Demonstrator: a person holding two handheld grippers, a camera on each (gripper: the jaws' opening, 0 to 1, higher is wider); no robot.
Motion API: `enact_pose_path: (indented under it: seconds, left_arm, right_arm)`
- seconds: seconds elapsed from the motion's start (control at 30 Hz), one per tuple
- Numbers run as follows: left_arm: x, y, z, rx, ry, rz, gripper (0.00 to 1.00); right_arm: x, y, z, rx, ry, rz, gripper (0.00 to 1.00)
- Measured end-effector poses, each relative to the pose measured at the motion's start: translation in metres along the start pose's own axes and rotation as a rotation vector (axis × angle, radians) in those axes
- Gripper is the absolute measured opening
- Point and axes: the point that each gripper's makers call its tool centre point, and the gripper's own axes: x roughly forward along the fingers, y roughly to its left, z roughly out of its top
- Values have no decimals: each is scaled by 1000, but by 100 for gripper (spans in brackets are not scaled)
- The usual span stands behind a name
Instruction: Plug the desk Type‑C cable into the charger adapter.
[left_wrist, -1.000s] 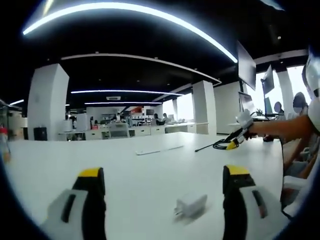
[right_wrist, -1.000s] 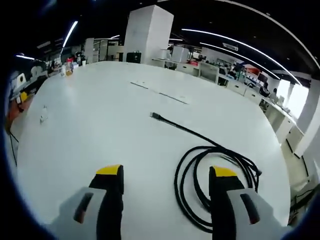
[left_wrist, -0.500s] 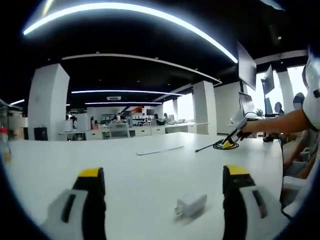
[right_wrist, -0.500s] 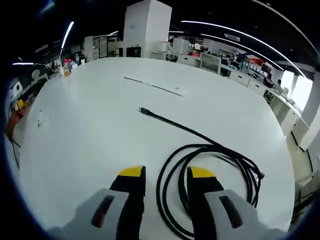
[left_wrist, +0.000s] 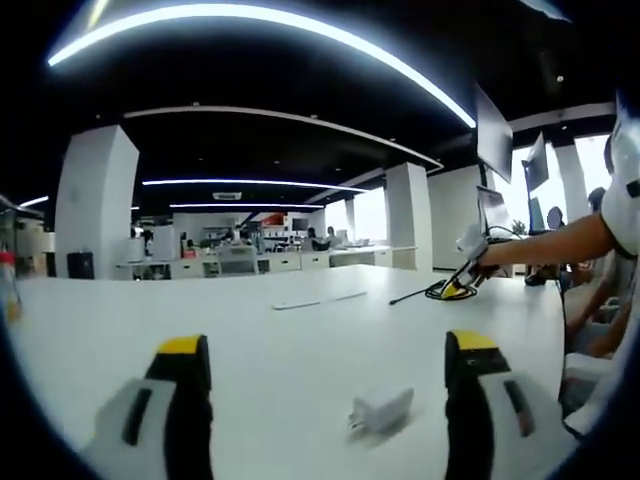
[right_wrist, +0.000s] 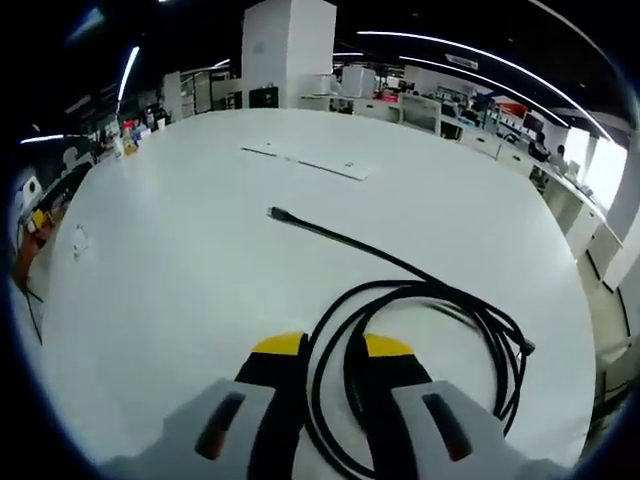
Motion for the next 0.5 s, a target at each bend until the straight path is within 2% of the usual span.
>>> enact_pose_path:
  seconds: [0.17, 0.37, 0.4, 0.5]
  left_arm:
    - [0, 2, -1, -3, 1, 0, 97]
    - [-2, 2, -2, -8, 6, 2, 97]
    - [-3, 2, -1, -5, 4, 3, 97]
    - [-2, 2, 0, -2, -1, 3, 97]
  right_arm:
    - [0, -4, 1, 10, 9, -1, 16]
    - [-2, 11, -2, 13, 14, -1, 14]
    - [0, 2, 0, 9, 16, 2, 13]
    - [1, -2, 1, 9, 20, 9, 9]
